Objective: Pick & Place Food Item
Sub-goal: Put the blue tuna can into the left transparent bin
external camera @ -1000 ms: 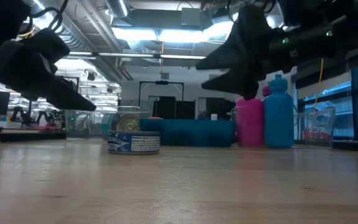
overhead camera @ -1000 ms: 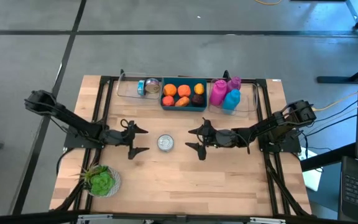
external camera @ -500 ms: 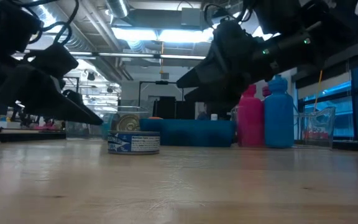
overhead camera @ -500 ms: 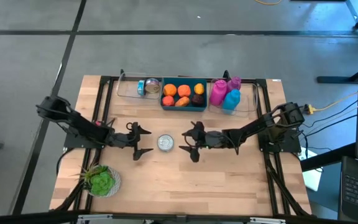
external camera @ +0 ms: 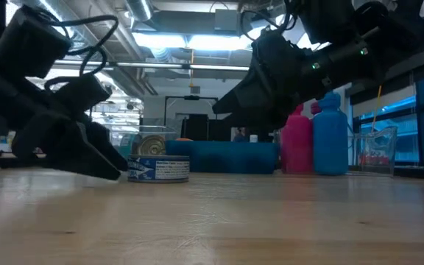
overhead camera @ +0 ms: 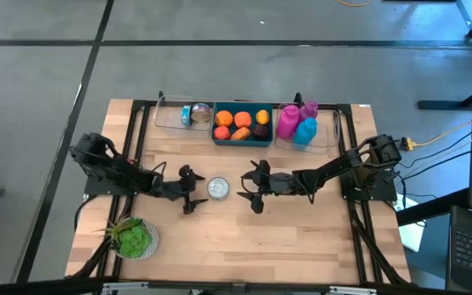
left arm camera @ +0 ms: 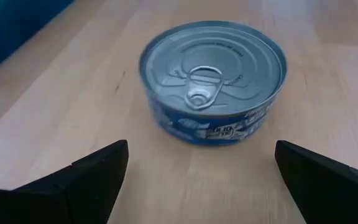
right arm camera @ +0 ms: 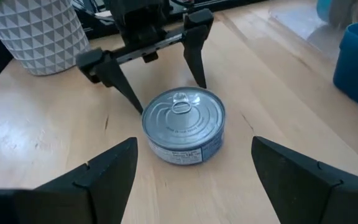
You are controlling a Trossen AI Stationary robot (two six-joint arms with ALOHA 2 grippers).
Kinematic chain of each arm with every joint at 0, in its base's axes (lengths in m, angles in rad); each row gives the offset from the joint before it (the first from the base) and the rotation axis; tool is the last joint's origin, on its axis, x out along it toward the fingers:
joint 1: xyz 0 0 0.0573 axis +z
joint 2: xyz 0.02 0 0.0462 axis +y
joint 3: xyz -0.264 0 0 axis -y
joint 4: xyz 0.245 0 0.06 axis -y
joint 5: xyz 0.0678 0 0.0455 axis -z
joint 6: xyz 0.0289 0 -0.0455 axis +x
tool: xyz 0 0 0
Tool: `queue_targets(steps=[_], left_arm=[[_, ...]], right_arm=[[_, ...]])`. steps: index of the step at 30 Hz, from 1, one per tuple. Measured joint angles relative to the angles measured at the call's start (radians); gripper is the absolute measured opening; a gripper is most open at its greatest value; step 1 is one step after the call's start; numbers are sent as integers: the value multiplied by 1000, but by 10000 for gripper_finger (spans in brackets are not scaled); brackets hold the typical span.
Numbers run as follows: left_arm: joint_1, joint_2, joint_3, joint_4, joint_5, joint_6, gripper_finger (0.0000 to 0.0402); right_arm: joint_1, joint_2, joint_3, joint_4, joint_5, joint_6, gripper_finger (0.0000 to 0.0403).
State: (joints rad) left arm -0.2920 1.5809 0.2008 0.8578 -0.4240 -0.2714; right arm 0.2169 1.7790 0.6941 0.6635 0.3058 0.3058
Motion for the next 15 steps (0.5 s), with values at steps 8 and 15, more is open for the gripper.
queue_targets(steps=[8,15], left_arm=[[0,112,70,45,-8,36,400],[40,175,71,173,40,76,400]], right_arm=[[0,0,0,-88,-4,29,313],[0,0,0,-112,-11,51,313]])
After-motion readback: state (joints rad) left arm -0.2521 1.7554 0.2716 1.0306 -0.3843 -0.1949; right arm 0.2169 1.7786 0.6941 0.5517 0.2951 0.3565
